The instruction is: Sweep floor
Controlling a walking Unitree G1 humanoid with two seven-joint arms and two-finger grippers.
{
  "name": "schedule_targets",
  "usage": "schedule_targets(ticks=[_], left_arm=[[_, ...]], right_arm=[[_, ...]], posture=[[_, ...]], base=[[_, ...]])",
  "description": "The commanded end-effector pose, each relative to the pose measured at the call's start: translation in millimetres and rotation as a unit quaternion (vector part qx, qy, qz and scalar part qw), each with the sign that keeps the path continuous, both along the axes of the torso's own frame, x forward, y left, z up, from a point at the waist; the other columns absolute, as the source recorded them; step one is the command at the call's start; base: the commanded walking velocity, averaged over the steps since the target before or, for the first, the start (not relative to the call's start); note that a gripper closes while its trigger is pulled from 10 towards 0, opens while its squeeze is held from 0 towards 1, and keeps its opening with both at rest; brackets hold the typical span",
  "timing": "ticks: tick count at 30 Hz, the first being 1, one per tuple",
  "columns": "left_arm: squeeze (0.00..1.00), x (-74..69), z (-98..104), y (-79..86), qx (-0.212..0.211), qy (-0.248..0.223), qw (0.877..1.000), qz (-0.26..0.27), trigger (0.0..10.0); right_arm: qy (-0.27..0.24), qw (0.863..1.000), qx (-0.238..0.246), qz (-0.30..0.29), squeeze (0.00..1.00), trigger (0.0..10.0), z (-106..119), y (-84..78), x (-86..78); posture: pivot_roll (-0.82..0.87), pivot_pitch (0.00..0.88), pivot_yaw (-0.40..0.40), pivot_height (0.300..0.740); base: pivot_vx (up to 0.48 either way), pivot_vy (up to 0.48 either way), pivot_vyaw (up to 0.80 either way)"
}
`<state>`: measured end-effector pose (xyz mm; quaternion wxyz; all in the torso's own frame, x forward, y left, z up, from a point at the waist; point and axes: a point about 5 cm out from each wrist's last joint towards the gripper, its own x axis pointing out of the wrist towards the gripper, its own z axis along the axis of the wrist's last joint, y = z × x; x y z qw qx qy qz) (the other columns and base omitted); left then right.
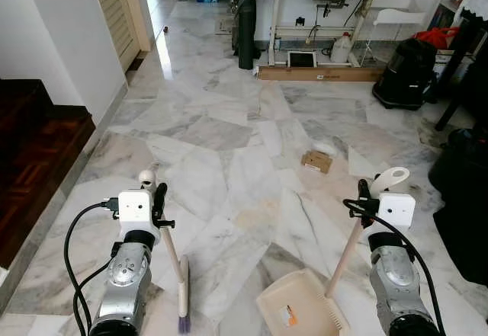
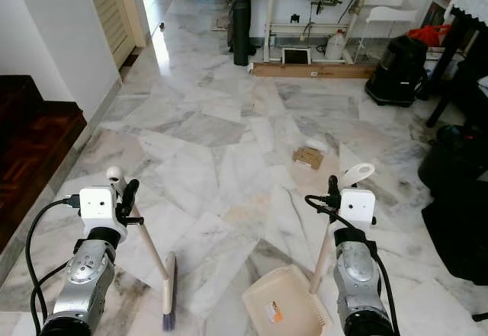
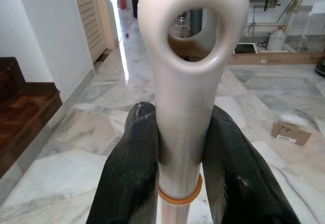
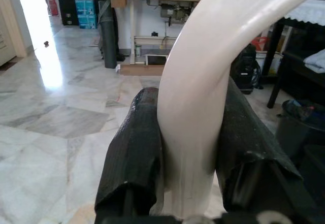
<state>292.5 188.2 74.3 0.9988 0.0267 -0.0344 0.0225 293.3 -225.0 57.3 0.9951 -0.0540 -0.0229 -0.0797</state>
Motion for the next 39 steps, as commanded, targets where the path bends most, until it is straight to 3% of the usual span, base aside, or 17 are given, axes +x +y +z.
schedule_targets(ticks=[1, 39], left_arm=[[0.0, 3.0, 8.6, 2.9, 0.0, -0.02, 1.0, 0.004, 10.0], [0.0, 1.8, 7.4, 6.6, 0.005, -0.016, 1.0, 0.007, 10.0]], right_arm=[[-0.03, 1.0, -0.003, -0.005, 0.0, 10.0, 13.2, -2.9, 5.7], [-0.022, 1.0, 0.0, -0.009, 0.0, 10.0, 9.5, -0.3, 5.0]], posture=[[-0.03, 0.0, 0.012, 0.74], [-0.02, 0.0, 0.011, 0.74]], base=[[0.0, 0.0, 0.0], [0.281, 0.0, 0.0]])
